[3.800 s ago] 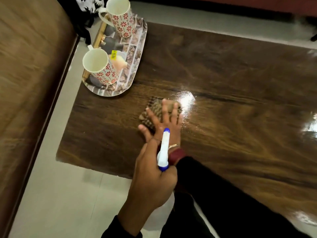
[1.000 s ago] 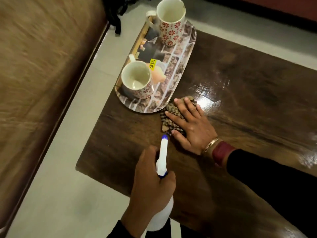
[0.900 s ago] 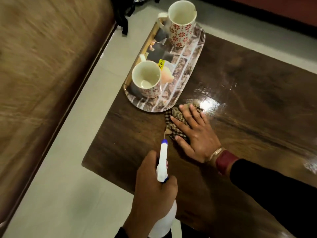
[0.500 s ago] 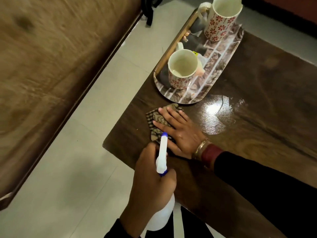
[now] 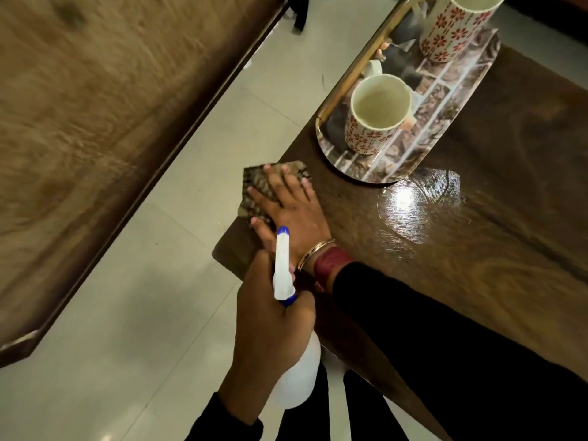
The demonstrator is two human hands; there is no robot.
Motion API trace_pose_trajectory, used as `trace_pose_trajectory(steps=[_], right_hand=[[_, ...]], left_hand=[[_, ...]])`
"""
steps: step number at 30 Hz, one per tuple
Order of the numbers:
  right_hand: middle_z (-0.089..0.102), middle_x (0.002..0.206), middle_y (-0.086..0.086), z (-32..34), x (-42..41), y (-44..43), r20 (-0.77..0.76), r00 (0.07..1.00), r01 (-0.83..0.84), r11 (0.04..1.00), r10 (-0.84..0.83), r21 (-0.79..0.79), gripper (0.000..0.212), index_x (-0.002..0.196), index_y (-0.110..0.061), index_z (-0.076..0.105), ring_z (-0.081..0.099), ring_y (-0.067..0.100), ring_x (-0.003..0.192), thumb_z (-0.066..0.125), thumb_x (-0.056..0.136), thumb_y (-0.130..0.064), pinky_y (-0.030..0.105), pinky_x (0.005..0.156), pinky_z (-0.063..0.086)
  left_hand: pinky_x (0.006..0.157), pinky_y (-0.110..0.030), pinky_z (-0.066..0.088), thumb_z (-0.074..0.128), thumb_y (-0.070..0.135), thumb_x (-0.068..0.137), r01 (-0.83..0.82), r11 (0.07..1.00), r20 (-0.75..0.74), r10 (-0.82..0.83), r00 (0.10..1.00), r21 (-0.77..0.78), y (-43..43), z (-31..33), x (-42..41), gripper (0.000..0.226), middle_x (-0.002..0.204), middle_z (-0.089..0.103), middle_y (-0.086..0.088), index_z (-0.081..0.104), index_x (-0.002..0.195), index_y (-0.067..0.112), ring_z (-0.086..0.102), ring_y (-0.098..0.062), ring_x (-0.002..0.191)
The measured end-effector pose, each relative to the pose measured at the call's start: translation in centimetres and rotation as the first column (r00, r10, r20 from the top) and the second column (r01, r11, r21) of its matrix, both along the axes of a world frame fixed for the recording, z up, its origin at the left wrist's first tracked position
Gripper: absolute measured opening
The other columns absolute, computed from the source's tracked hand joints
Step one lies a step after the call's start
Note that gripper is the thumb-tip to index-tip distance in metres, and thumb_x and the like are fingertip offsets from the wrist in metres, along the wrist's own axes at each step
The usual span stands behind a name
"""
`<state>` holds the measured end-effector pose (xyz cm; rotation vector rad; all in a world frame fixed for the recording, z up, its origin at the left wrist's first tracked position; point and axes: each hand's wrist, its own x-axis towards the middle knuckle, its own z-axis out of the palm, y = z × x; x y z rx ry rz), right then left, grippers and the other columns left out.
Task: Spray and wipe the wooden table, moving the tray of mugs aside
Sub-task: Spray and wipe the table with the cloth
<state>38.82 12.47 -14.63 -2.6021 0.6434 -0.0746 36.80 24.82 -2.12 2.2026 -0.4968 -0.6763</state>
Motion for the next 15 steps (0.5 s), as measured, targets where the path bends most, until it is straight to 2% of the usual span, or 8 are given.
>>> trace_pose_trajectory(steps=[2,5,6,7,8,9,10,15], right_hand=[[0.028,0.170,0.009,-0.8,-1.0,3.1,-0.028,0.987,-0.157,0.987,0.156,-0.038,0.061,0.152,-0.032,0.051,0.024,0.038,0.157,0.060,0.093,-0.047,0.054,0.126,0.014],[0.033,0.168,0.008,-0.8,-4.5,7.0,-0.072,0.966,-0.255,0.965,0.250,-0.063,0.059,0.150,-0.027,0.054,0.026,0.035,0.157,0.043,0.094,-0.043,0.052,0.126,0.022],[0.033,0.168,0.009,-0.6,-6.1,7.6,-0.032,0.970,-0.244,0.969,0.243,-0.031,0.058,0.148,-0.026,0.054,0.025,0.035,0.157,0.040,0.094,-0.044,0.053,0.126,0.025],[0.030,0.169,0.008,-0.1,-7.7,7.8,-0.003,0.978,-0.208,0.978,0.208,-0.008,0.057,0.148,-0.028,0.053,0.023,0.033,0.158,0.042,0.095,-0.047,0.054,0.126,0.025],[0.025,0.171,0.006,0.3,-9.0,7.6,-0.007,0.987,-0.158,0.987,0.158,0.008,0.057,0.151,-0.032,0.049,0.020,0.031,0.159,0.045,0.097,-0.050,0.054,0.126,0.024],[0.019,0.173,0.004,0.7,-10.1,7.1,-0.030,0.995,-0.098,0.995,0.098,-0.002,0.060,0.155,-0.035,0.043,0.016,0.029,0.160,0.046,0.098,-0.054,0.055,0.126,0.022],[0.014,0.174,0.003,0.8,-10.5,6.5,-0.062,0.998,-0.019,1.000,0.018,-0.004,0.063,0.158,-0.037,0.038,0.012,0.028,0.161,0.045,0.099,-0.057,0.056,0.125,0.021],[0.007,0.175,0.003,0.8,-4.1,3.6,-0.125,0.927,0.357,0.934,-0.354,0.003,0.063,0.158,-0.045,0.035,0.001,0.035,0.161,0.041,0.098,-0.065,0.062,0.126,0.005]], left_hand=[[0.078,0.008,0.039,0.071,0.014,0.074,-0.015,1.000,0.011,0.015,1.000,-0.008,0.8,0.3,1.0,0.039,0.088,0.057,0.031,0.053,0.105,0.028,0.058,0.023,0.091],[0.109,-0.004,0.033,0.064,0.012,0.086,-0.046,0.999,-0.192,0.050,0.980,0.024,1.8,-0.1,-0.3,0.060,0.116,0.058,0.012,0.042,0.142,0.021,0.069,-0.002,0.108],[0.117,-0.014,0.030,0.057,0.011,0.093,-0.080,0.995,-0.089,0.085,0.992,0.053,3.3,-0.9,0.1,0.065,0.119,0.054,0.006,0.030,0.152,0.016,0.072,-0.007,0.107],[0.115,-0.018,0.037,0.056,0.012,0.094,-0.133,0.984,-0.078,0.143,0.987,0.122,3.7,-0.1,0.3,0.059,0.114,0.055,0.007,0.035,0.150,0.017,0.073,-0.010,0.100],[0.103,-0.021,0.050,0.060,0.014,0.084,-0.065,0.980,-0.166,0.097,0.981,0.187,3.8,1.0,0.8,0.050,0.103,0.058,0.009,0.051,0.132,0.025,0.071,-0.015,0.089],[0.085,-0.027,0.057,0.064,0.018,0.071,-0.041,0.984,-0.078,0.055,0.995,0.172,4.2,0.2,1.4,0.038,0.090,0.058,0.007,0.056,0.107,0.026,0.064,-0.018,0.079],[0.073,-0.029,0.052,0.065,0.019,0.062,0.000,0.972,-0.124,0.030,0.992,0.235,4.1,1.1,2.1,0.034,0.083,0.056,0.003,0.053,0.094,0.022,0.058,-0.019,0.073],[0.081,-0.034,0.043,0.081,0.008,0.056,-0.039,0.967,-0.178,0.086,0.980,0.251,6.4,0.1,2.9,0.049,0.076,0.049,0.004,0.043,0.080,0.028,0.049,-0.015,0.068]])
